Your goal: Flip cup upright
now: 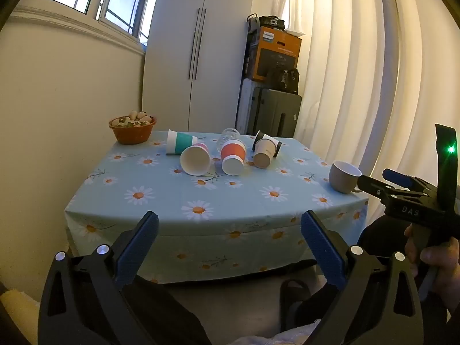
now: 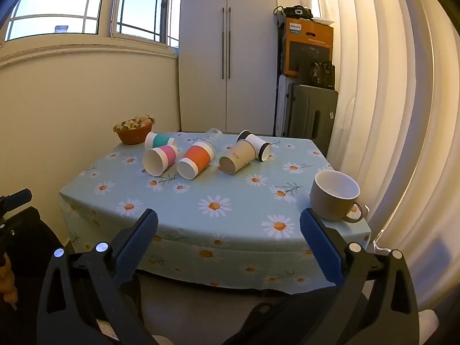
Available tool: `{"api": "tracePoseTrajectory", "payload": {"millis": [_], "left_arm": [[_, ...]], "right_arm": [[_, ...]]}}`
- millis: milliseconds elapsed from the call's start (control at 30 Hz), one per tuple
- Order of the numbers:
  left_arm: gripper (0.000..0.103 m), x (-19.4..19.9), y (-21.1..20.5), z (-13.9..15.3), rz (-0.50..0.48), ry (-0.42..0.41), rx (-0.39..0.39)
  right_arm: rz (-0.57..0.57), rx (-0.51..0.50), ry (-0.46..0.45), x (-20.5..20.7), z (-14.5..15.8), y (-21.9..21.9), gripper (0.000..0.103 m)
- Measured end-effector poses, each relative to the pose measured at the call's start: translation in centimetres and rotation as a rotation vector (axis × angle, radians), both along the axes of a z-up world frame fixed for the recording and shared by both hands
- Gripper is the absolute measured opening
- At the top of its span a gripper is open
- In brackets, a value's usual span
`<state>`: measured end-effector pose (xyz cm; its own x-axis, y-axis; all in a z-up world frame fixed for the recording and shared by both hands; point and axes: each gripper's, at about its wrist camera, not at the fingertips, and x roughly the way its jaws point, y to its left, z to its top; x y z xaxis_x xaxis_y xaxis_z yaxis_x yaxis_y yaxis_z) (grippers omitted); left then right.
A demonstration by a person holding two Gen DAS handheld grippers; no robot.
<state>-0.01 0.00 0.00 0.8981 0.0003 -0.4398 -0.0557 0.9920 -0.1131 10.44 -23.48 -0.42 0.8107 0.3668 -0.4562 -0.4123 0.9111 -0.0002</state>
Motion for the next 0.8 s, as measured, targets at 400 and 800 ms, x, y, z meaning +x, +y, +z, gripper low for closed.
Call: {"api": "tracePoseTrajectory", "payload": {"millis": [400,800], "left_arm": [[0.096,0.02,0.02,-0.01,-0.001,0.003,-0.004],[0.096,0.05,-0.14,-0.13,-0.002,0.004,-0.004]], "right_arm": [[0.000,-0.014,0.003,0.04,-0.12,0.25,0.098],[-0.001,-0.024,0.006,0.06,-0.01,0.39,0.098]]}}
